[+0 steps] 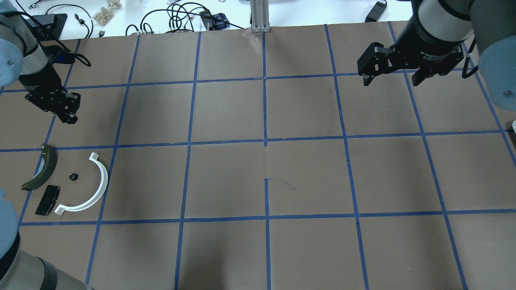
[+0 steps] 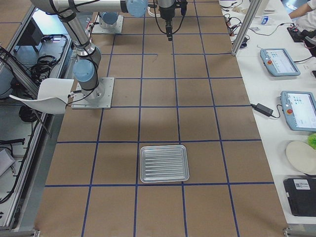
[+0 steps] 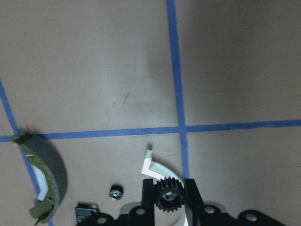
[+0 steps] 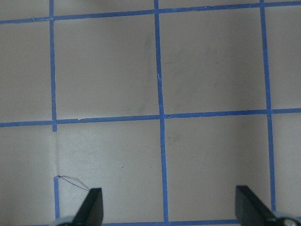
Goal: Place bearing gear from tray to pile
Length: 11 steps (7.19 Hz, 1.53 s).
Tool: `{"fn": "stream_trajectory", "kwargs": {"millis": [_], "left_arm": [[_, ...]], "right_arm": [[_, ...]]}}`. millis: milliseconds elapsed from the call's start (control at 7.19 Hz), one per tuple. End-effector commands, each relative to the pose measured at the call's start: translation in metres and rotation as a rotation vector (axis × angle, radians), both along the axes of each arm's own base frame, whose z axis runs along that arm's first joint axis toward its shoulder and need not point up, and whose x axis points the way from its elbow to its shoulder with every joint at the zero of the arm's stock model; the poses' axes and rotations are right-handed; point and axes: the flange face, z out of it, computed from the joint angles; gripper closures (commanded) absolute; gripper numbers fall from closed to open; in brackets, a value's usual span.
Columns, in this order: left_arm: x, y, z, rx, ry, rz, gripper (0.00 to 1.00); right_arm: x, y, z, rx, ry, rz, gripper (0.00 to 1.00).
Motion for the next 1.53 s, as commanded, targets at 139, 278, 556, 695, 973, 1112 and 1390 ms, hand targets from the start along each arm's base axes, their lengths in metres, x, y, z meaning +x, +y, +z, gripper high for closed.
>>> {"fn": "stream_trajectory", "kwargs": {"millis": [139, 278, 556, 695, 973, 1112, 1390], "left_arm": [[0.08, 0.028, -0.017, 0.035, 0.058, -0.047, 1.0], [0.09, 0.031, -0.02, 0.03, 0.064, -0.069, 1.0], [0.086, 0.036, -0.04, 0.055, 0.095, -0.099, 1.0], [0.083, 0.04, -0.055, 0.044, 0.091, -0.099, 1.0], [0.07, 0.055, -0.09, 0.007, 0.096, -0.112, 1.0], [0.066, 0.06, -0.101, 0.007, 0.101, -0.133, 1.0], [0.063, 0.062, -0.111, -0.017, 0.114, -0.149, 1.0]], "right_arm": [[0.0, 0.0, 0.0, 0.0, 0.0, 0.0, 0.0], [0.0, 0.0, 0.0, 0.0, 0.0, 0.0, 0.0], [0.0, 0.0, 0.0, 0.0, 0.0, 0.0, 0.0], [0.0, 0.0, 0.0, 0.0, 0.001, 0.004, 0.0], [0.0, 0.0, 0.0, 0.003, 0.001, 0.006, 0.0], [0.0, 0.0, 0.0, 0.003, 0.001, 0.006, 0.0], [0.0, 0.0, -0.001, 0.004, 0.001, 0.006, 0.0]]}}
